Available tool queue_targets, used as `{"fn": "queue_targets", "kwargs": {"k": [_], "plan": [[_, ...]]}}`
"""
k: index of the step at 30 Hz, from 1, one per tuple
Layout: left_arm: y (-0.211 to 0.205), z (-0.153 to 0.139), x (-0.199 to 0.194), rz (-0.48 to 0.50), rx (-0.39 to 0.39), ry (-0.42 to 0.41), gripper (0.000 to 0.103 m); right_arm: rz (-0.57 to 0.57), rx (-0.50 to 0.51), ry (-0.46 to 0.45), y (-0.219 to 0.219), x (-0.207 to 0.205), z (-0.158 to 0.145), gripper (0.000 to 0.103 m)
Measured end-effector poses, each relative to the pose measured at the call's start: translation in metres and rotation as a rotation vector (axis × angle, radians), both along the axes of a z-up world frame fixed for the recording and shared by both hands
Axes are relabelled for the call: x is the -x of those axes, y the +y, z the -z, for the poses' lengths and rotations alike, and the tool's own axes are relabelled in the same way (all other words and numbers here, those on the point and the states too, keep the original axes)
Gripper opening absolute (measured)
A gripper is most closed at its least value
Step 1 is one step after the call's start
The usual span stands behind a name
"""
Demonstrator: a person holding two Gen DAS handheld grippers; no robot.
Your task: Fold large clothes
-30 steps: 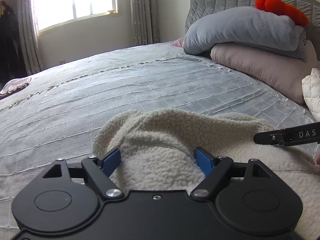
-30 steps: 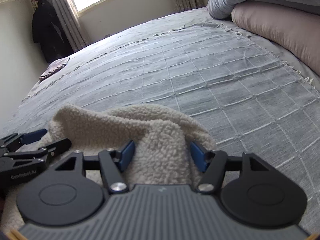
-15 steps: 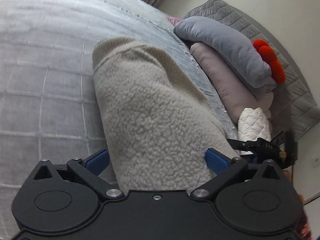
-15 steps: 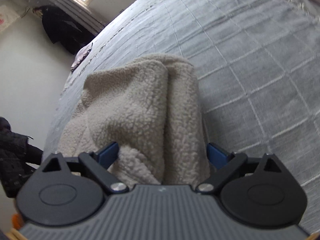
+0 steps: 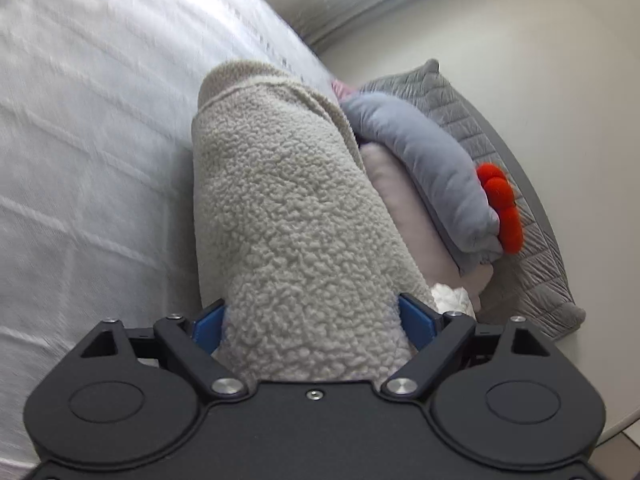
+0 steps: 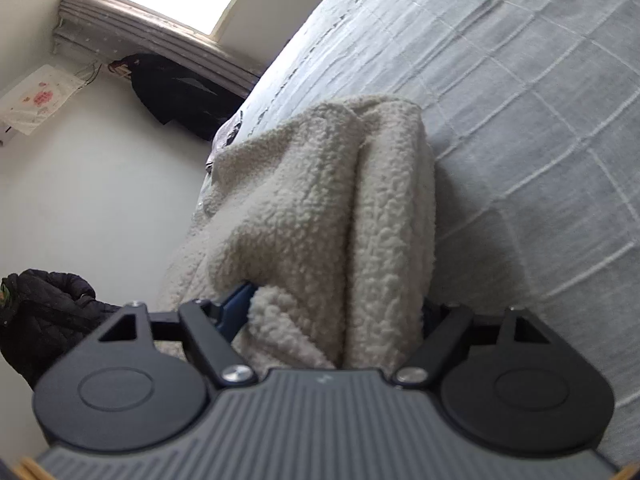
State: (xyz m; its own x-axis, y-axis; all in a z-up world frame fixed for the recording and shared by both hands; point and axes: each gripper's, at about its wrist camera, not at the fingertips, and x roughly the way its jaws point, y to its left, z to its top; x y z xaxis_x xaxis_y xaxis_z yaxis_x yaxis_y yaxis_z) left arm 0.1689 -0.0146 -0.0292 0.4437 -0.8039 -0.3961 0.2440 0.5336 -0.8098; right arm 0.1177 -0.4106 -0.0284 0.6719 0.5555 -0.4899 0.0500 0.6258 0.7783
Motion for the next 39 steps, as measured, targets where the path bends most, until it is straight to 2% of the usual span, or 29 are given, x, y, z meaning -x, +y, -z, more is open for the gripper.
{"fn": "queue_targets", "kwargs": {"k": [4,5,8,11,14,16,18,20,21,24,26,27,30,32,35,39], "plan": [[0.051,-0.023,-0.015,-0.089,-0.047,-0.075,0.087,-0.049,-0.008,-0.059,0.048,-0.034,-0.014,0.078],[0.06,-0.025,-0.017,-0.109,-0.082,-0.086,0.088,-0.053,0.015,-0.055,0.062,-0.045,-0.015,0.077],[0.076,-0.02,-0.022,-0.16,-0.29,-0.136,0.085,-0.076,0.153,0.014,0.097,-0.071,-0.015,0.079],[0.088,-0.026,-0.005,-0.151,-0.321,-0.224,0.085,-0.107,0.247,-0.015,0.112,-0.068,-0.031,0.08],[0.082,-0.042,0.009,-0.127,-0.379,-0.351,0.084,-0.116,0.338,-0.049,0.114,-0.051,-0.048,0.08],[0.075,-0.048,0.015,-0.097,-0.401,-0.408,0.074,-0.103,0.388,-0.095,0.113,-0.037,-0.061,0.077],[0.062,-0.05,0.015,-0.054,-0.412,-0.437,0.056,-0.088,0.414,-0.137,0.112,-0.028,-0.079,0.073],[0.047,-0.051,0.015,-0.013,-0.432,-0.457,0.049,-0.106,0.416,-0.179,0.115,-0.021,-0.088,0.058],[0.035,-0.05,0.017,-0.002,-0.458,-0.476,0.049,-0.119,0.432,-0.191,0.121,-0.022,-0.09,0.052],[0.012,-0.037,0.024,-0.006,-0.532,-0.49,0.048,-0.167,0.541,-0.191,0.148,-0.023,-0.081,0.048],[0.001,-0.026,0.03,0.0,-0.593,-0.538,0.049,-0.187,0.644,-0.111,0.162,-0.03,-0.064,0.048],[-0.003,-0.024,0.034,-0.006,-0.624,-0.568,0.049,-0.18,0.652,-0.097,0.165,-0.031,-0.053,0.048],[-0.001,-0.037,0.039,-0.061,-0.637,-0.55,0.052,-0.136,0.598,-0.108,0.162,-0.024,-0.055,0.048],[0.003,-0.047,0.047,-0.098,-0.649,-0.509,0.056,-0.123,0.619,-0.131,0.163,-0.011,-0.067,0.049],[0.008,-0.059,0.065,-0.152,-0.694,-0.446,0.078,-0.111,0.707,-0.16,0.17,0.014,-0.081,0.063],[0.009,-0.06,0.092,-0.195,-0.768,-0.35,0.089,-0.088,0.762,-0.195,0.177,0.047,-0.087,0.078]]}}
